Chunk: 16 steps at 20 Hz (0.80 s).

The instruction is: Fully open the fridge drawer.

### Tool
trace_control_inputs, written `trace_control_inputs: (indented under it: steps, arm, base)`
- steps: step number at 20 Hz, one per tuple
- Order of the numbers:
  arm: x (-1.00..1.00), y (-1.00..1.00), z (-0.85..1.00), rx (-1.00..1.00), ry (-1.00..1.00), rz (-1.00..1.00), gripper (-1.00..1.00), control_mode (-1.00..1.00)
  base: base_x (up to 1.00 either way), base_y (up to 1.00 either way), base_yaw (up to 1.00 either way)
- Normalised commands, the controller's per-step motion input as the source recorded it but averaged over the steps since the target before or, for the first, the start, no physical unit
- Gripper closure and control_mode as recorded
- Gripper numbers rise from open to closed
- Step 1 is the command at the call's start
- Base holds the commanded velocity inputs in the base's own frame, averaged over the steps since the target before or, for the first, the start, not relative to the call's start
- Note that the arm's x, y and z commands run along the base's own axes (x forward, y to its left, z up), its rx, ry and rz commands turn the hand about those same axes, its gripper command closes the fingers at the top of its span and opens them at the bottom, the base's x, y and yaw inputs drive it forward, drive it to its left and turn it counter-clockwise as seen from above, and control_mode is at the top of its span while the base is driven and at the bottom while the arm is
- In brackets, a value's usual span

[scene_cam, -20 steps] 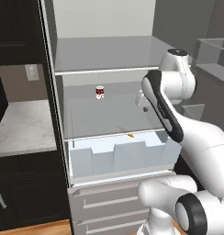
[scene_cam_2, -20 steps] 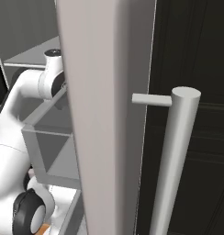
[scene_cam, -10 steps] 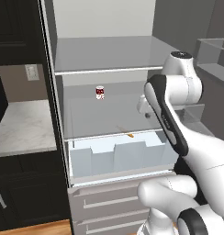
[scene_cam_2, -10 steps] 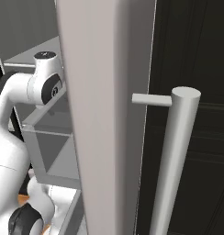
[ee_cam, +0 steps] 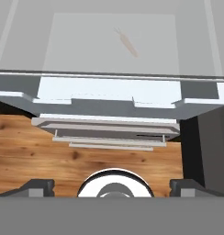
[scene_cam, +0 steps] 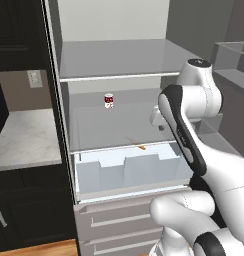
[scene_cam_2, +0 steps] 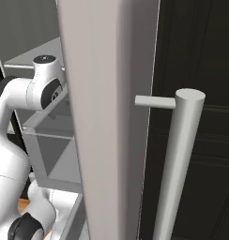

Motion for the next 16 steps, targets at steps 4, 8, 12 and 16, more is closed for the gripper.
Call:
trace_control_inputs:
  steps: [4,8,12,16]
  arm:
    - [0.00,0.00,0.00,0.00,0.00,0.00,-1.00,-1.00]
    - [0.00,0.00,0.00,0.00,0.00,0.00,-1.00,-1.00]
    - [-0.01,0.09,0.00,0.00,0.00,0.00,-1.00,1.00]
    - [0.00,0.00,0.00,0.00,0.00,0.00,-1.00,1.00]
  base:
    - [0.00,0.00,0.00]
    - [0.00,0.00,0.00]
    - [-0.01,0.24,0.00]
    - [-0.14,0.44,0.00]
